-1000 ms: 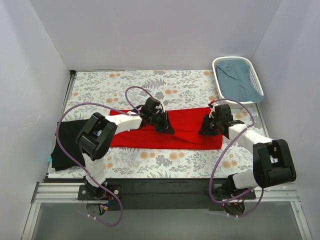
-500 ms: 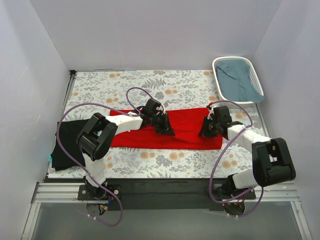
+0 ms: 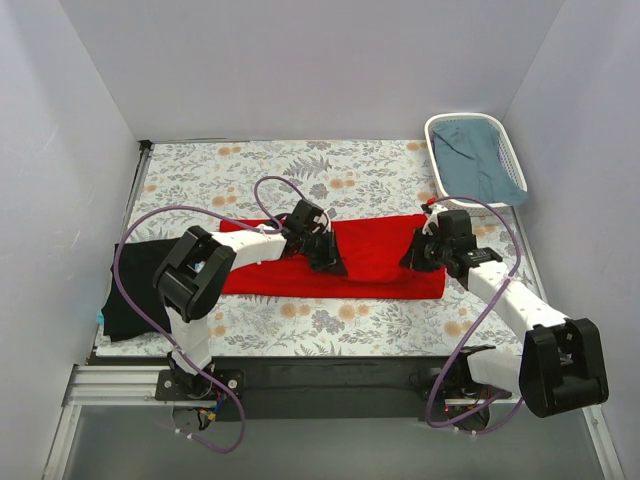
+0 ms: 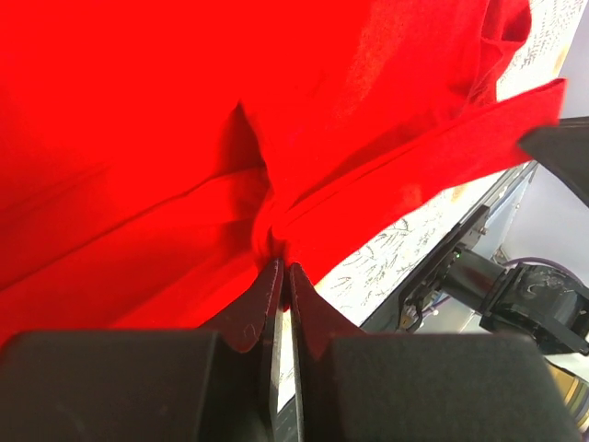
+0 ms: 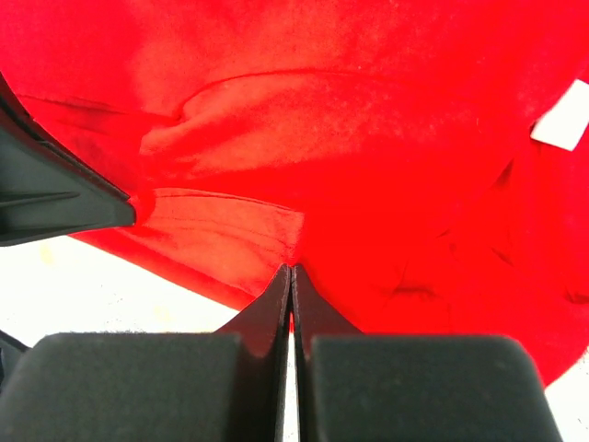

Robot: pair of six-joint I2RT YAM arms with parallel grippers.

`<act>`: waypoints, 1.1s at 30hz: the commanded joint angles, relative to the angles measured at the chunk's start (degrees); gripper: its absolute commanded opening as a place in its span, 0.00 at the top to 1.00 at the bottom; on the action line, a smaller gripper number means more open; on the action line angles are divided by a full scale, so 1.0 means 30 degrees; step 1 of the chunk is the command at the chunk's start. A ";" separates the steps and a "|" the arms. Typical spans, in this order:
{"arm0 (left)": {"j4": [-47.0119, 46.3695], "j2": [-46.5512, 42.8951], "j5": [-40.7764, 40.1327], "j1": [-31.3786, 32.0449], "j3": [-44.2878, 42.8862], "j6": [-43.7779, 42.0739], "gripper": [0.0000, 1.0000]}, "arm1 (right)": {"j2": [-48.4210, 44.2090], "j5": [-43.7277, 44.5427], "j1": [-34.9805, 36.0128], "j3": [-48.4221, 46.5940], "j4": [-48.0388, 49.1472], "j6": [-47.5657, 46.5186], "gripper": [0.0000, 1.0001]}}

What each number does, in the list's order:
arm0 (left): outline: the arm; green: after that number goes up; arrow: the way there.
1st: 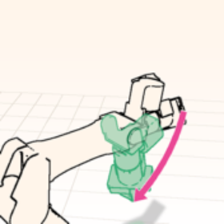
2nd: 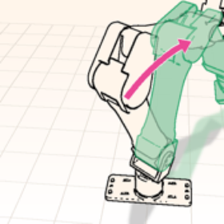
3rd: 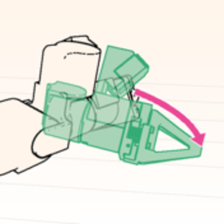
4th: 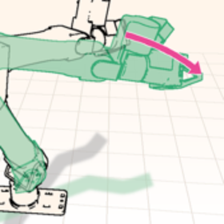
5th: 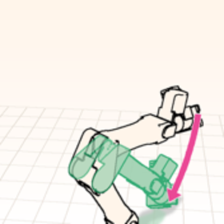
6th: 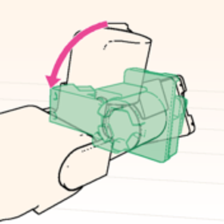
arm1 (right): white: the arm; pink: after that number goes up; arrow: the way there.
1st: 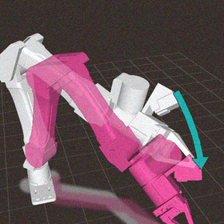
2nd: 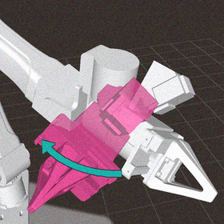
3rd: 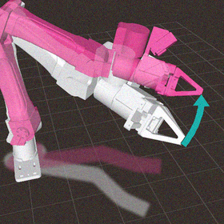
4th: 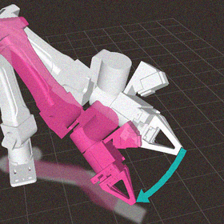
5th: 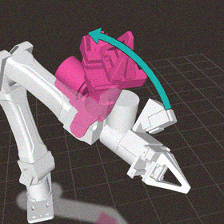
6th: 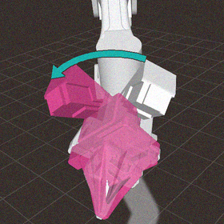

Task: Fold and stack the t-shirts
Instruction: Fold the tshirt

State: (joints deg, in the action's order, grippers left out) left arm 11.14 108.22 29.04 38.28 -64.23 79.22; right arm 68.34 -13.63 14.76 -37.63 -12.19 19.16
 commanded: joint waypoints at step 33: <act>0.6952 -0.4785 -1.0373 -0.3970 -0.0007 0.1249 0.80 | 0.0421 0.3779 0.2165 -0.1959 -0.2238 0.1229 0.51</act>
State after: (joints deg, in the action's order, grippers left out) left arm 30.26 96.12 2.85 27.51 -64.99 81.82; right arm 66.87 -3.07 17.89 -41.47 -19.77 20.47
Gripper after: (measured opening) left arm 0.198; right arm 0.491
